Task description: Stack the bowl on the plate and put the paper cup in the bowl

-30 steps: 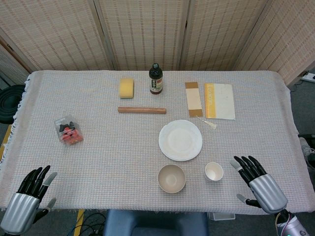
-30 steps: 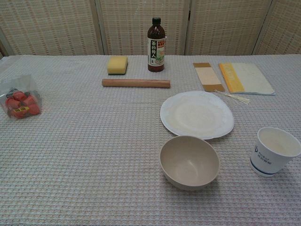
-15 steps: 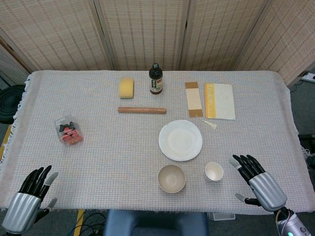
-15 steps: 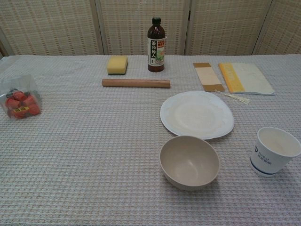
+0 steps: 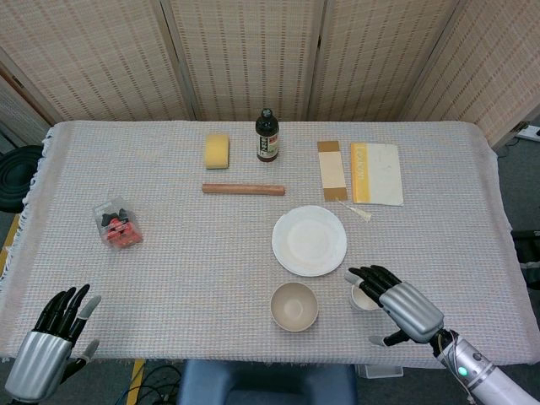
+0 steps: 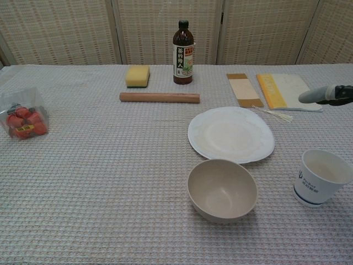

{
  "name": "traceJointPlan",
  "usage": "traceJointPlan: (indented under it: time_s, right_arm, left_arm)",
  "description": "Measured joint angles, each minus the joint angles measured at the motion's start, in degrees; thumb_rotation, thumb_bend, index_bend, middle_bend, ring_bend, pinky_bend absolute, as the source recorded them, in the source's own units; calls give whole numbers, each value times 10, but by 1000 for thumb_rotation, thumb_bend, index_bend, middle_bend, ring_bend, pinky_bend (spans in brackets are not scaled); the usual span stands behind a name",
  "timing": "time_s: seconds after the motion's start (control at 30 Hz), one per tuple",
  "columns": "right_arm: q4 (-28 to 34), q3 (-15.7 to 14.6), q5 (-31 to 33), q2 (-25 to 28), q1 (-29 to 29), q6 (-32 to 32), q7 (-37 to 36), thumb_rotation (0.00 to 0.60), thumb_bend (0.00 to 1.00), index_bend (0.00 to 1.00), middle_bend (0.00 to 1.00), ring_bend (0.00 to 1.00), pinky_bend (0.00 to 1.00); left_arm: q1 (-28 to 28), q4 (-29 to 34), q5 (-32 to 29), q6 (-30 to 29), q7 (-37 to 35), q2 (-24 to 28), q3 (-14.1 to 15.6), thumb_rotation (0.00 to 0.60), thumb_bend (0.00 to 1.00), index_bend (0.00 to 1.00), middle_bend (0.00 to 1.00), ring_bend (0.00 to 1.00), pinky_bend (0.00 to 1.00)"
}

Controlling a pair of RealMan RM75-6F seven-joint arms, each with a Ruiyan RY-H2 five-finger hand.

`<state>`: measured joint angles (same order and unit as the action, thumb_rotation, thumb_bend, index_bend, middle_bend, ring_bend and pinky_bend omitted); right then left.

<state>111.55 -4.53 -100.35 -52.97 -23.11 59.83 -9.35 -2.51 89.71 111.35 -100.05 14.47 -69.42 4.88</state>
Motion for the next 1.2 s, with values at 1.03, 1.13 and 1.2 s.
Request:
traceJointPlan:
  time_s: [1.03, 1.13, 1.2]
  right_arm:
    - [39, 60, 334, -159, -173, -183, 230, 600, 66, 0, 0, 0, 0]
    - [25, 61, 343, -180, -178, -181, 231, 600, 66, 0, 0, 0, 0]
    - [15, 62, 349, -191, -183, -181, 230, 600, 65, 0, 0, 0, 0]
  left_arm:
    - [-16, -9, 20, -53, -26, 10, -1, 600, 314, 135, 15, 13, 146]
    - [-18, -9, 21, -56, -27, 11, -2, 600, 314, 135, 15, 12, 146]
    - [-19, -9, 21, -60, -29, 12, -3, 600, 314, 135, 15, 13, 147]
